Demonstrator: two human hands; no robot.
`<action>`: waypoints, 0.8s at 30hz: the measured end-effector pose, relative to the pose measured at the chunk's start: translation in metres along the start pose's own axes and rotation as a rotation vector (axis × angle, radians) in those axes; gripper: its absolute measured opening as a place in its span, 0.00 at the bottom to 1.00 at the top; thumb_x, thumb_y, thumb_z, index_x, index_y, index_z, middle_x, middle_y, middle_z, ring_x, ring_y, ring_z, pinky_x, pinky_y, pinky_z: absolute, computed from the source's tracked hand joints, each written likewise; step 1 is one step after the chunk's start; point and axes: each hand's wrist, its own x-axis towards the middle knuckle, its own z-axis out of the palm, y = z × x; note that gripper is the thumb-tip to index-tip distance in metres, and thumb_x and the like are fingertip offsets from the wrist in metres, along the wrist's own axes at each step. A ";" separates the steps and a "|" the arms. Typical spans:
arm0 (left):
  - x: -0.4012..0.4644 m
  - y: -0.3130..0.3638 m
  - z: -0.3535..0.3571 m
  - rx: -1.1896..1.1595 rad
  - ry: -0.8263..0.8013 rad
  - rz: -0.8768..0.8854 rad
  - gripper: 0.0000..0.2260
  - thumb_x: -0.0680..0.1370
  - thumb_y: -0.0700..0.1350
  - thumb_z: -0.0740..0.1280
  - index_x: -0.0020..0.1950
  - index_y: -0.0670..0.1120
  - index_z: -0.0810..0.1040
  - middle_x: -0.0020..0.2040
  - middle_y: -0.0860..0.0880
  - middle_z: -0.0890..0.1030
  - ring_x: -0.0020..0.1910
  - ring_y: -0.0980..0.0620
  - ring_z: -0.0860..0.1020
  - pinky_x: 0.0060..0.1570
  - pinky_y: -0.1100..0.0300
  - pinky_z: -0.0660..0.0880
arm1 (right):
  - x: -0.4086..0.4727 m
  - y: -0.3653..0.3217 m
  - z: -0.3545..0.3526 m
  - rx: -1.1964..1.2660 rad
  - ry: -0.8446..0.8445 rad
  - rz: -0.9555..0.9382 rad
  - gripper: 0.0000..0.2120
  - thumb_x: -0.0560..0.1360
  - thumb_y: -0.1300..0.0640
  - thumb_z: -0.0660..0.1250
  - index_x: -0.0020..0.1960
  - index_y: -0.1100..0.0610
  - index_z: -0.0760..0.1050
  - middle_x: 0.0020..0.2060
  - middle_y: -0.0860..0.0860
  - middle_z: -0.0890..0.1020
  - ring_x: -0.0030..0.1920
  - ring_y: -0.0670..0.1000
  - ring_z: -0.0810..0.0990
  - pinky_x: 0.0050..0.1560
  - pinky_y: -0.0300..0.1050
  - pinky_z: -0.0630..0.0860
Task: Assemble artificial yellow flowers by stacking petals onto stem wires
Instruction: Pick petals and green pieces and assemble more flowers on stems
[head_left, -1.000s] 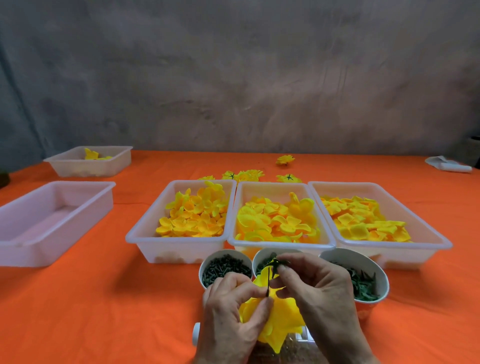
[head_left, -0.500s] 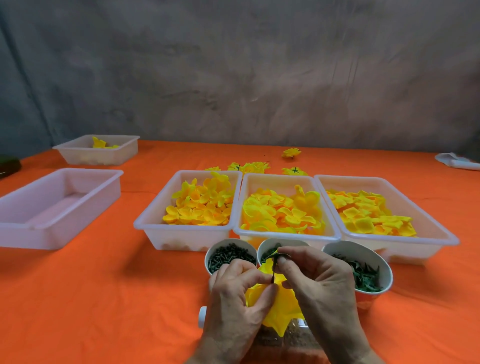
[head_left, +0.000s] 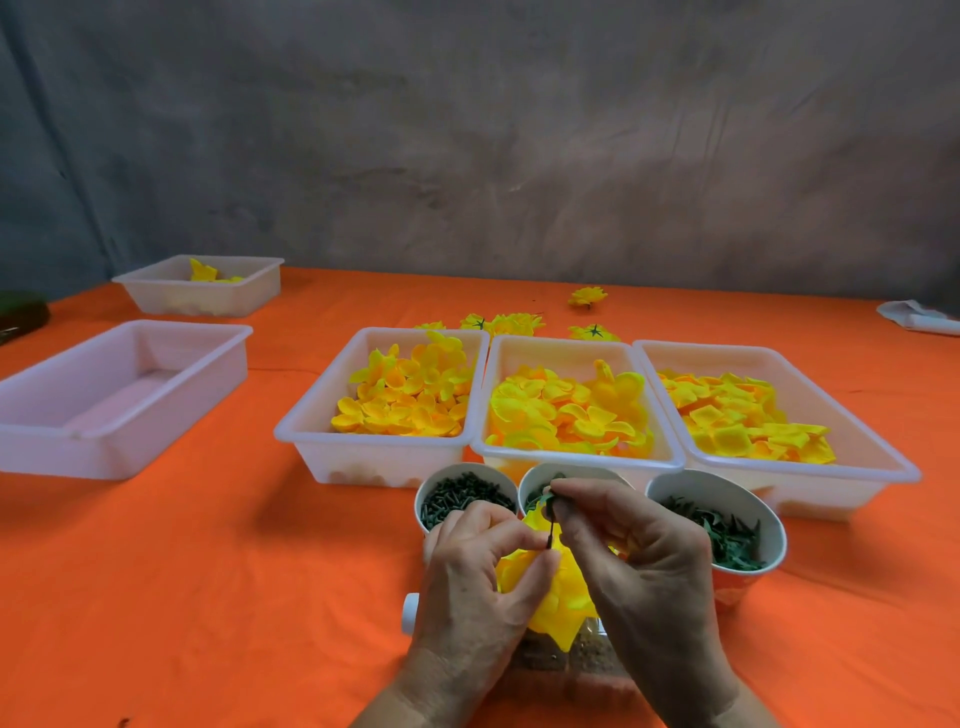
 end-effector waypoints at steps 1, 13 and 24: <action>0.000 0.000 0.000 -0.001 -0.004 -0.004 0.15 0.69 0.60 0.64 0.40 0.52 0.83 0.39 0.56 0.75 0.44 0.51 0.75 0.49 0.44 0.71 | 0.000 0.001 0.000 -0.028 -0.002 -0.027 0.06 0.70 0.60 0.73 0.44 0.50 0.82 0.37 0.44 0.84 0.38 0.45 0.84 0.40 0.36 0.79; -0.001 0.001 -0.001 -0.002 -0.003 -0.011 0.15 0.68 0.60 0.64 0.41 0.52 0.83 0.40 0.57 0.75 0.45 0.51 0.75 0.51 0.45 0.71 | 0.003 0.008 -0.008 -0.345 -0.001 -0.363 0.07 0.73 0.60 0.67 0.45 0.62 0.83 0.42 0.49 0.84 0.44 0.42 0.82 0.44 0.36 0.78; -0.001 0.000 0.000 0.013 -0.006 -0.019 0.15 0.68 0.61 0.64 0.42 0.53 0.83 0.40 0.57 0.76 0.46 0.52 0.75 0.52 0.45 0.71 | 0.005 0.009 -0.015 -0.509 -0.095 -0.546 0.10 0.74 0.64 0.64 0.45 0.66 0.83 0.43 0.57 0.84 0.42 0.53 0.84 0.42 0.42 0.79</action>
